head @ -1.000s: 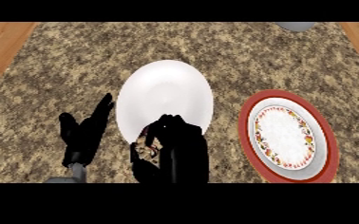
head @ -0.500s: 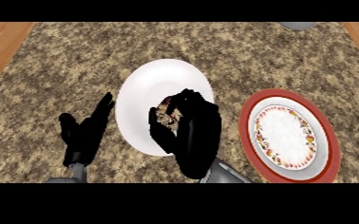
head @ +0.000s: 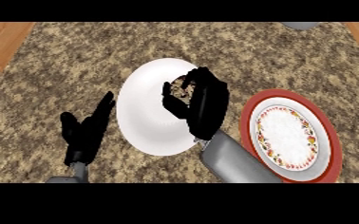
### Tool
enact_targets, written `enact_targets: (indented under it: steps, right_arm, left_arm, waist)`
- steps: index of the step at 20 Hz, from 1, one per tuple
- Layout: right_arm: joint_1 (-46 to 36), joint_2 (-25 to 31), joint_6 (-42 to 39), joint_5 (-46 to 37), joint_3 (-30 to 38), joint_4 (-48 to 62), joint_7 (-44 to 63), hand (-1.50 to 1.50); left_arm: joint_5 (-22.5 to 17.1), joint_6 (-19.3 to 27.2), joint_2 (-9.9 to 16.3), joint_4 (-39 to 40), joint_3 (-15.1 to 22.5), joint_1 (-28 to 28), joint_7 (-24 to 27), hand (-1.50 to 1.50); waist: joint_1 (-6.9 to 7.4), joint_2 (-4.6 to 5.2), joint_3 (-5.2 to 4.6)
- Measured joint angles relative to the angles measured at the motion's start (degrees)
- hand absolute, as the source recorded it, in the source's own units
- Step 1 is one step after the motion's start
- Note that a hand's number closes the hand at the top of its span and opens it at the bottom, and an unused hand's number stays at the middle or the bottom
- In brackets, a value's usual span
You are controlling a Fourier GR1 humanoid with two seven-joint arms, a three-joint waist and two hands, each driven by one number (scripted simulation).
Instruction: Pick the cupcake from the plate and place it in the plate
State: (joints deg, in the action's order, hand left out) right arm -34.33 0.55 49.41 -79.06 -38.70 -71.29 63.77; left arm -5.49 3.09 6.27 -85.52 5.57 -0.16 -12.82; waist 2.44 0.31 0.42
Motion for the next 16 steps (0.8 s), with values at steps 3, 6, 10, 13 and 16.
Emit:
enact_targets:
  steps: [3, 6, 10, 13, 16]
  right_arm:
    - [-0.84, -0.16, -1.57, 6.92, 1.79, 4.43, 0.80, -1.50]
    - [-2.67, -0.31, -1.21, 15.62, 2.21, 10.14, -0.71, -1.50]
    - [-6.11, -0.45, 2.49, 27.71, 2.32, 16.80, -6.68, -1.50]
    - [-7.52, -0.45, 5.64, 35.24, 2.08, 18.92, -13.60, -1.50]
    - [-7.57, -0.38, 9.85, 39.99, 2.21, 17.89, -20.22, -1.50]
  left_arm:
    - [0.35, 0.11, -0.22, -0.41, 0.34, 0.09, -0.08, 0.00]
    - [0.52, -0.19, -0.25, -0.10, 0.44, -0.33, 0.30, 0.00]
    - [0.60, -0.36, -0.54, 0.21, 0.53, -1.03, 0.21, 0.00]
    - [0.15, -0.90, -0.13, -0.13, 0.13, -0.88, -0.21, 0.00]
    - [0.23, -0.85, -0.07, -0.27, -0.01, -0.61, -0.43, 0.00]
  waist:
    - [0.38, 0.17, -0.02]
    - [0.95, 0.47, -0.01]
    - [1.46, 0.70, 0.04]
    - [1.54, 0.70, 0.05]
    - [1.19, 0.59, 0.07]
